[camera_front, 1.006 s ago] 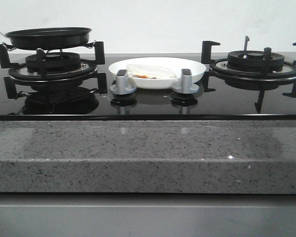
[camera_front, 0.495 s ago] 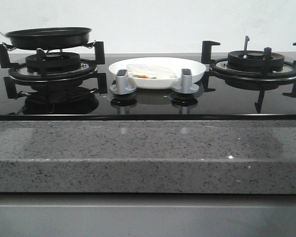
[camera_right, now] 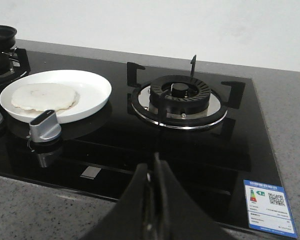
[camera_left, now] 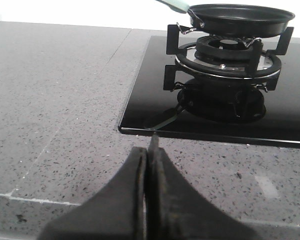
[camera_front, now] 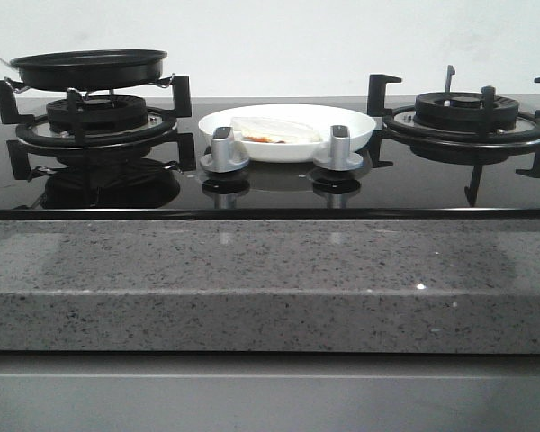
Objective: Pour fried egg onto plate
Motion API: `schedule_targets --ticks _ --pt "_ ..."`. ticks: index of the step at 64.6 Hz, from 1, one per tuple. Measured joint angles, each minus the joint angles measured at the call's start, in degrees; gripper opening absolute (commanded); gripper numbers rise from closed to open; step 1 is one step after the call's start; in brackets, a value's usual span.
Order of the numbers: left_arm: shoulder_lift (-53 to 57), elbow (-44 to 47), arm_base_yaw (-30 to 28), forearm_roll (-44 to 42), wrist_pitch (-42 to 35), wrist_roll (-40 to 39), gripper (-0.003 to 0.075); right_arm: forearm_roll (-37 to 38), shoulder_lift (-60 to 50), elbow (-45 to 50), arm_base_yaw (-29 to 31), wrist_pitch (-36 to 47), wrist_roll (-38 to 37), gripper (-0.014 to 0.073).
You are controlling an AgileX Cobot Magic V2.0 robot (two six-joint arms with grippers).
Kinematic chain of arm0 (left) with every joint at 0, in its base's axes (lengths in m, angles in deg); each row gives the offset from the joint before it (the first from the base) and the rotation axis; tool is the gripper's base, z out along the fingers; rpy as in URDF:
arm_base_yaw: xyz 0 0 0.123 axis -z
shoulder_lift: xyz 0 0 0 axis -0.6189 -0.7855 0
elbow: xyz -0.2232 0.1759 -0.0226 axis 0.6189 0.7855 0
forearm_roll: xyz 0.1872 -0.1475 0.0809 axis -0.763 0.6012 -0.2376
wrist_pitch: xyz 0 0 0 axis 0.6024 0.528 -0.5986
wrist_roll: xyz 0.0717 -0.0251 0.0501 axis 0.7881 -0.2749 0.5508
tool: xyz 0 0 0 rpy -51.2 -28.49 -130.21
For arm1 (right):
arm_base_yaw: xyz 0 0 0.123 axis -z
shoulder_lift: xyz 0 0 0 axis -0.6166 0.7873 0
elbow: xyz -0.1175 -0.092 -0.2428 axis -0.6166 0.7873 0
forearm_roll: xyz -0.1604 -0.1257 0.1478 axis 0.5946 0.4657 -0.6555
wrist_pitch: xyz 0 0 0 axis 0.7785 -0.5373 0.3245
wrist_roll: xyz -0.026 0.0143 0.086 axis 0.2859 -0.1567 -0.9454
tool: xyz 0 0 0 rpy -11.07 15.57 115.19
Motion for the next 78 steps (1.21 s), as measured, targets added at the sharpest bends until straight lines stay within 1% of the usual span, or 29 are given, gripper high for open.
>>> schedule_targets --ticks 8,19,26,31,40,78 --pt "0.0 0.0 0.0 0.0 0.0 0.0 -0.0019 0.0 -0.9 2.9 0.6 2.6 0.0 -0.0060" --pt "0.0 0.0 0.0 0.0 0.0 0.0 -0.0019 0.0 -5.1 11.2 7.3 7.6 0.0 -0.0060" --pt "0.0 0.0 0.0 0.0 0.0 0.0 -0.0019 0.0 -9.1 16.4 11.1 8.5 0.0 -0.0060" --pt "0.0 0.0 0.0 0.0 0.0 0.0 -0.0019 0.0 -12.4 19.1 13.0 7.7 0.0 -0.0060" --pt "0.0 0.0 0.0 0.0 0.0 0.0 -0.0019 0.0 -15.1 19.6 13.5 6.3 0.0 -0.0060" --pt "0.0 0.0 0.0 0.0 0.0 0.0 -0.0019 0.0 -15.2 19.6 13.5 6.3 0.0 -0.0060"
